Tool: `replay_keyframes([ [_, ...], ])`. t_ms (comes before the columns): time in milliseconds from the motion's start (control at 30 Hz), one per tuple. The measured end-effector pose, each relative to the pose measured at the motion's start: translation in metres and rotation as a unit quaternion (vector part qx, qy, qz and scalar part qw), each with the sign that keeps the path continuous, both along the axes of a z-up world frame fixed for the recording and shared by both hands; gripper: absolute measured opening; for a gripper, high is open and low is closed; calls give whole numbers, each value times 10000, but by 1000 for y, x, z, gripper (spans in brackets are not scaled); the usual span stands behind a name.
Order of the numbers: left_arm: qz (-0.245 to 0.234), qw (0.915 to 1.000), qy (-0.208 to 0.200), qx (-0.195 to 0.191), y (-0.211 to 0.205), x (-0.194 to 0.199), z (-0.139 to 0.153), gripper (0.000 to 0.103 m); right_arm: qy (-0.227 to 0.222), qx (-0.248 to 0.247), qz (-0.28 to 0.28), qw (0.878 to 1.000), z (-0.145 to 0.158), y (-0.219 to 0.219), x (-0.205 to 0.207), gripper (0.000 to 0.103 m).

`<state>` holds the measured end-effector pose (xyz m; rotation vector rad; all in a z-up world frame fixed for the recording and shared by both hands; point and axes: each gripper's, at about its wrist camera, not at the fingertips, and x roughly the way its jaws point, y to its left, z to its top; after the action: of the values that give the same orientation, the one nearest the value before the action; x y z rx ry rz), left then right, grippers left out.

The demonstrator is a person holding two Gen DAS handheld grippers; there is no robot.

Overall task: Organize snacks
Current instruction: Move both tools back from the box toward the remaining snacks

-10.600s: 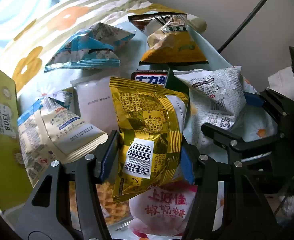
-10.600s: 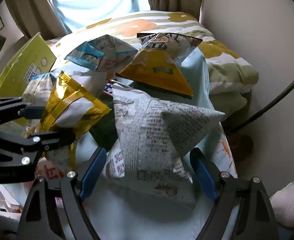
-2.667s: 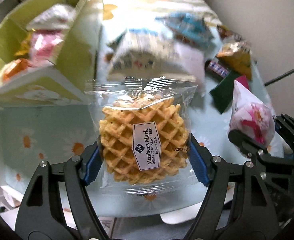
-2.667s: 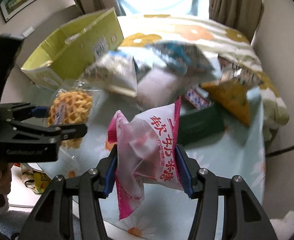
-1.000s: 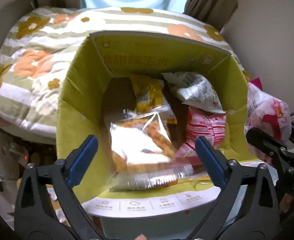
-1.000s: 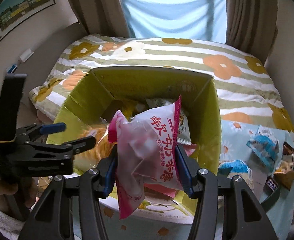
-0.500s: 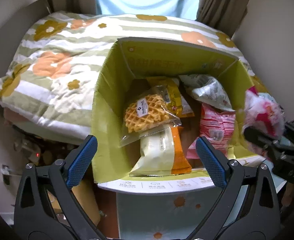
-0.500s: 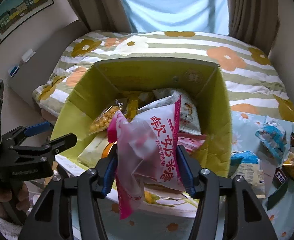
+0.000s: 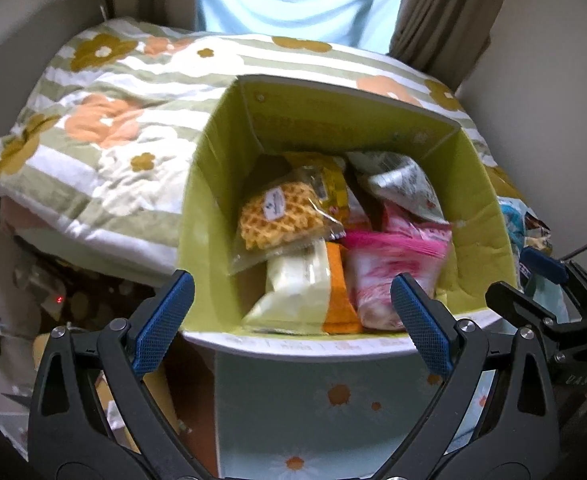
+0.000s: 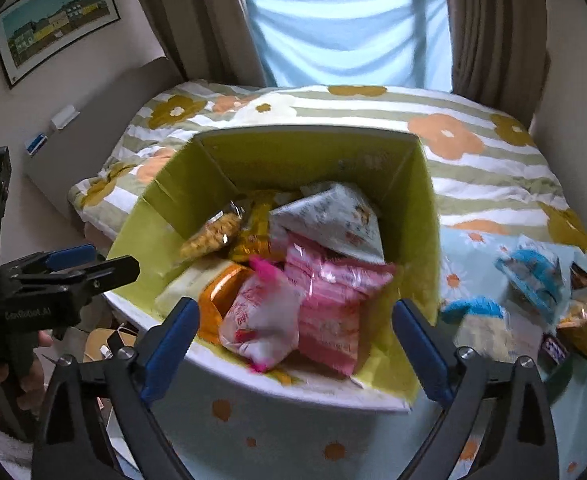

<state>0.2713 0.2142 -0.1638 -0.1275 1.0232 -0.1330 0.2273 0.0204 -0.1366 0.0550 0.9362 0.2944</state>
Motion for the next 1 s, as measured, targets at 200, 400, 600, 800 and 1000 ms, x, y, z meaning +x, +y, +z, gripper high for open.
replay_keyframes([
  [200, -152, 9999, -6, -52, -16, -4, -2, 98, 82, -38, -47, 9999, -4, -10, -17, 96],
  [400, -325, 9993, -209, 5, -51, -6, 14, 98, -127, 6, -119, 9998, 9, -41, -27, 96],
  [600, -473, 9985, -273, -95, -114, -10, 29, 98, -137, 104, -336, 9993, 20, -103, -31, 96],
  [800, -635, 9977, -191, -112, -189, -13, 27, 98, -103, -179, -544, 9983, 23, -168, -45, 96],
  [1000, -791, 9968, -84, -118, -254, -18, 23, 98, -6, -199, -669, 9976, 18, -225, -52, 96],
])
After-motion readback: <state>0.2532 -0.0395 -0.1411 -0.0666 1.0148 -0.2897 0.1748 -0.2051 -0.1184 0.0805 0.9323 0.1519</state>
